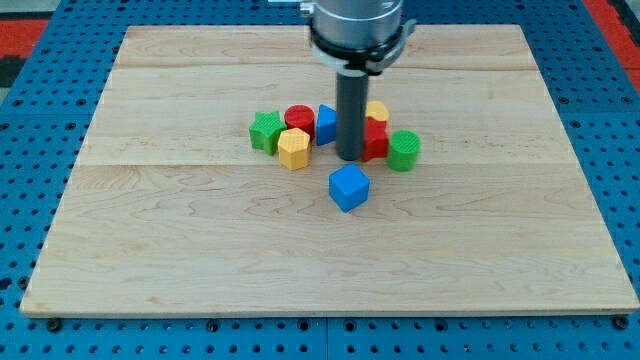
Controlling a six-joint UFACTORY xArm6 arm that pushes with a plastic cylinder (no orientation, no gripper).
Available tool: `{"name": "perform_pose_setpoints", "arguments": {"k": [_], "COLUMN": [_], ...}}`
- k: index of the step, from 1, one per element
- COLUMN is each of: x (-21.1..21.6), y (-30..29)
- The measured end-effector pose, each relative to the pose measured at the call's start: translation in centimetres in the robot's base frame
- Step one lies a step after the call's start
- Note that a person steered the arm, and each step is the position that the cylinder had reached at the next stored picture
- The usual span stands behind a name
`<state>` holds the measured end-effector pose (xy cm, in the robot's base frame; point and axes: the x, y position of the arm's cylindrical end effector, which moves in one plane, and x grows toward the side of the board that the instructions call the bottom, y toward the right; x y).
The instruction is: Push the heart towards the top right of the board
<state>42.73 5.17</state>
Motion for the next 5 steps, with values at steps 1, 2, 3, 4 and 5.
{"name": "perform_pose_setpoints", "arguments": {"k": [1,2,3,4,5], "x": [-0.7,-2.2,-5.0,-9.1,-11.4], "y": [3.3,1.1,1.8,1.6,-2.4]}}
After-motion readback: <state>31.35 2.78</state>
